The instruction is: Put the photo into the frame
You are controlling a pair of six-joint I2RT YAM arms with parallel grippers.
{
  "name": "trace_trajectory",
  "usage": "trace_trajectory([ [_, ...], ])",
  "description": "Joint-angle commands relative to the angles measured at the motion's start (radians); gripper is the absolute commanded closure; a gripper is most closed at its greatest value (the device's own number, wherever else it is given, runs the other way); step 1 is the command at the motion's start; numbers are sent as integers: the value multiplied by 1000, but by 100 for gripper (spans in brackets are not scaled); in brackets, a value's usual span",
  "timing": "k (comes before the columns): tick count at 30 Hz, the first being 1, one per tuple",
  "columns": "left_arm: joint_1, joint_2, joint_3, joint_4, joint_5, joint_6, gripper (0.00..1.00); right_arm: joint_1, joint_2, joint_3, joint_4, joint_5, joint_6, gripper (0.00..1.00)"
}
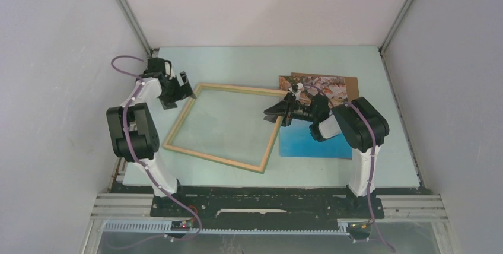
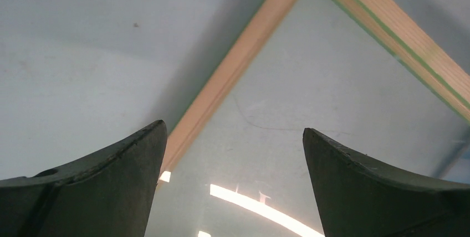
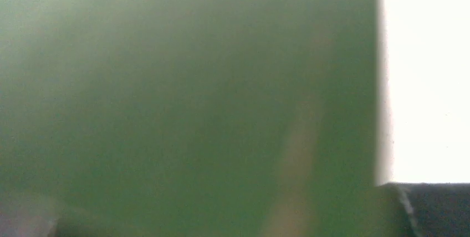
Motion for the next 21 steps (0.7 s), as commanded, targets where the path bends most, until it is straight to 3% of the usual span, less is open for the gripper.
trace_trajectory([
  [1,8,30,22,10,-37,-1,0,2,-14,26,41,-25,-9,48],
  [12,-4,84,6,-33,37,14,0,9,-20,27,46,-18,-5,46],
  [21,-42,29,-27,-40,101,34,1,11,-28,27,49,-17,-5,44],
])
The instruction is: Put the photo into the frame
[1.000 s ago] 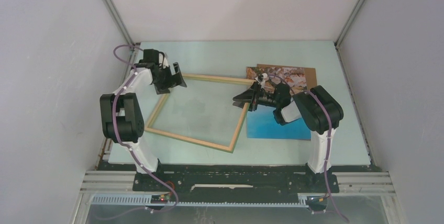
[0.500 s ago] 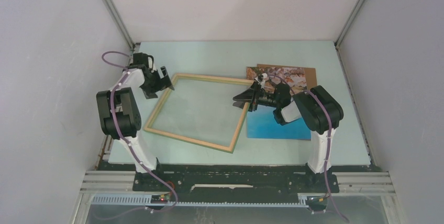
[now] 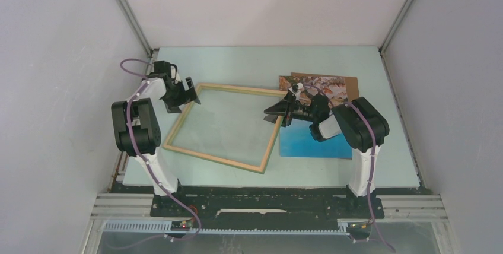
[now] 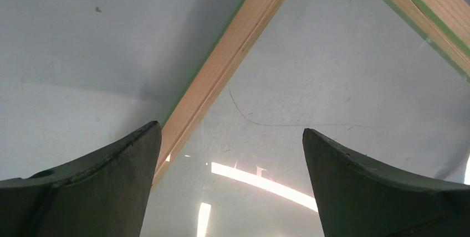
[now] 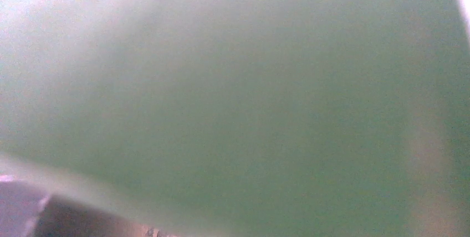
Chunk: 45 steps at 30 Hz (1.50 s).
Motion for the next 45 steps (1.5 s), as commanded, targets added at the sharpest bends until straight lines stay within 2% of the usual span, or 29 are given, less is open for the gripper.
trace_trajectory([
  [1,-37,-48,-25,-22,87,22,1,12,-28,27,48,-16,-5,44],
  [9,-71,-70,-42,-41,176,34,2,11,-20,27,52,-19,-6,43],
  [22,-71,-131,-99,-18,210,33,3,13,-4,27,67,-18,1,42],
  [25,-74,-166,-104,-4,190,34,3,10,-3,11,56,-15,-13,34],
  [27,-79,-205,-106,1,160,31,2,2,-12,-4,23,-5,-46,24],
  [31,-89,-290,-115,13,135,5,1,-9,-62,-19,-182,16,-172,10],
  [38,-90,-557,-244,23,8,-37,0,-13,-160,-13,-618,106,-452,4],
  [42,-89,-735,-357,21,-73,-126,0,2,-214,16,-863,189,-599,0],
  [45,-90,-856,-438,-22,-136,-246,0,27,-252,65,-1084,271,-709,0],
])
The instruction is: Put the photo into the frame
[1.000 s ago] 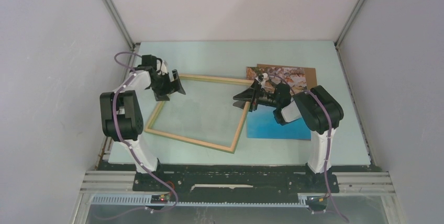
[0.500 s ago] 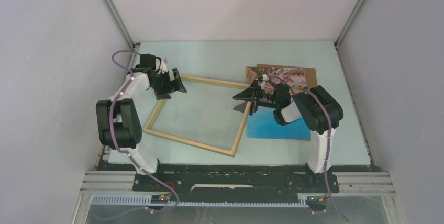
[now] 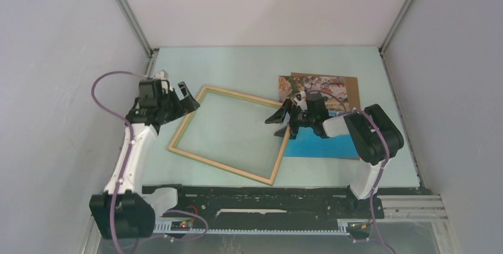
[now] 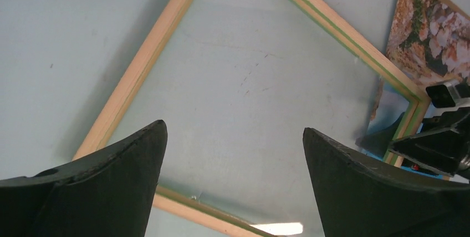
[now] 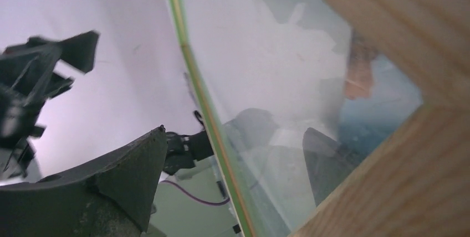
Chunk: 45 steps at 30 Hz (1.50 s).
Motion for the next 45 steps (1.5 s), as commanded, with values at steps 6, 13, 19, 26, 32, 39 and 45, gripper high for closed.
trace_trajectory([
  [6,-12,-320,-324,-64,-96,-497,0,96,-114,189,-684,287,-384,0],
  [13,-87,-479,-557,-78,-37,-845,0,134,-116,215,-723,328,-396,0],
  [19,-101,-463,-563,-33,-90,-828,0,198,-118,233,-657,423,-243,0],
  [26,-102,-400,-572,73,-128,-877,0,314,-113,209,-537,595,-49,1],
  [32,-102,-393,-503,10,-194,-800,0,371,-75,224,-516,681,-68,0],
  [39,-102,-496,-504,-171,-196,-785,0,393,19,416,-774,793,-232,0],
  [45,-102,-551,-398,-211,-225,-681,0,378,28,506,-961,735,-358,0],
])
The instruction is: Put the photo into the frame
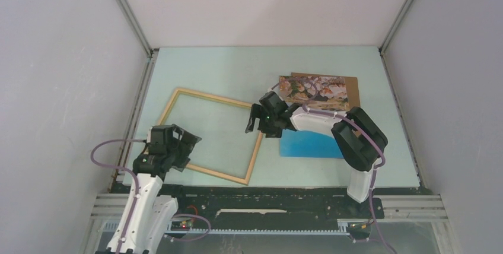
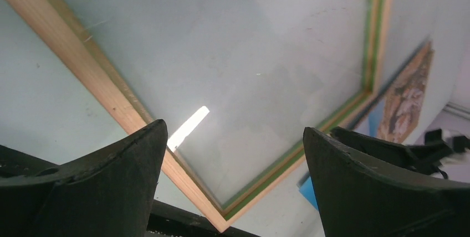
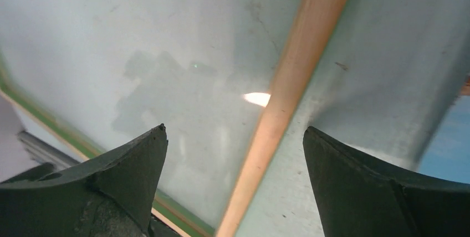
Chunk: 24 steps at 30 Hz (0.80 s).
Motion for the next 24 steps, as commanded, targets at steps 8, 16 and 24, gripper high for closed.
trace_trajectory([
  [8,-4,7,106,-61,-66,60,0,-16,-85,123,-284,-24,-263,0],
  [16,-4,63,-48,70,-16,4,0,-110,-134,129,-345,-48,-427,0],
  [24,-9,282,-156,423,201,15,0,-212,-293,2,-328,-120,-438,0],
])
